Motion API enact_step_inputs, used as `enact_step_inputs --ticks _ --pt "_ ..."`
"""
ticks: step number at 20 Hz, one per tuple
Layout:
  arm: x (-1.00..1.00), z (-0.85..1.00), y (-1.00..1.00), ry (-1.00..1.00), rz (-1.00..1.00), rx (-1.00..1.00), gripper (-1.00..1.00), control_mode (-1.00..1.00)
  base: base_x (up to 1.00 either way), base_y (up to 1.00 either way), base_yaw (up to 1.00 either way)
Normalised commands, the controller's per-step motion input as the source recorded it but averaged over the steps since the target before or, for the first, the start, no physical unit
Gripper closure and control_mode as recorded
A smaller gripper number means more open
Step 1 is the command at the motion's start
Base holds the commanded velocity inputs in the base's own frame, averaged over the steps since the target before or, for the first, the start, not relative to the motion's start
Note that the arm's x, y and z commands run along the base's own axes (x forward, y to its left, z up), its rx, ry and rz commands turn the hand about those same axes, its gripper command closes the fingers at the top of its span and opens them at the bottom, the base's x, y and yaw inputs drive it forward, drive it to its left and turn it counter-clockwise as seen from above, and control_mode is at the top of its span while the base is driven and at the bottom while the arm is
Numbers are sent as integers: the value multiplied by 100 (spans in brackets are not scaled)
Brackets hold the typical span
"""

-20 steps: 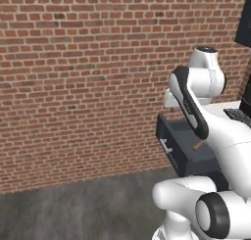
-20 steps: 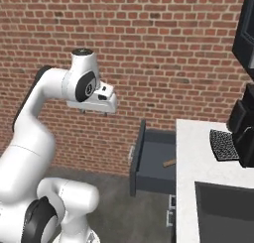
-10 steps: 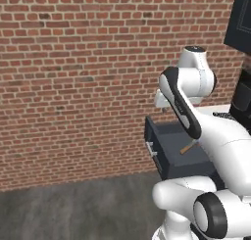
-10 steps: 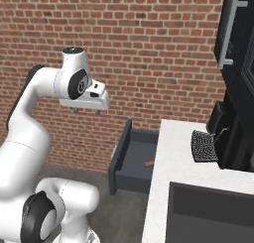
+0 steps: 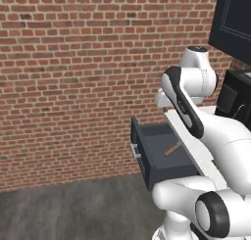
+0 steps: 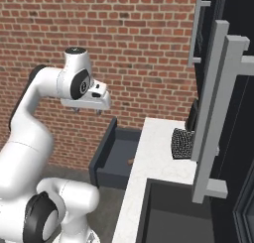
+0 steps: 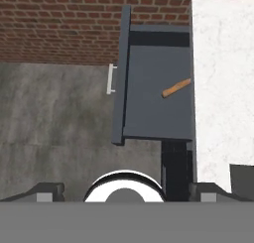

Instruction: Pick up the knife from the drawer and place it on the cutting board. Then place the meat from the plate to the cutting board.

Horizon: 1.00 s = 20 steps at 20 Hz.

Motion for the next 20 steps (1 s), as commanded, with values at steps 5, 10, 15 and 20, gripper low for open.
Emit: enact_step_inputs --ticks 5,10,15,20 --pt "31 0 2 0 0 0 -100 -100 0 0 0" --pt "37 0 13 0 0 0 -100 -100 0 0 0" --pt "54 -32 39 3 -2 -1 -100 -100 0 0 0" --pt "76 -97 34 13 -2 -6 -100 -100 0 0 0"
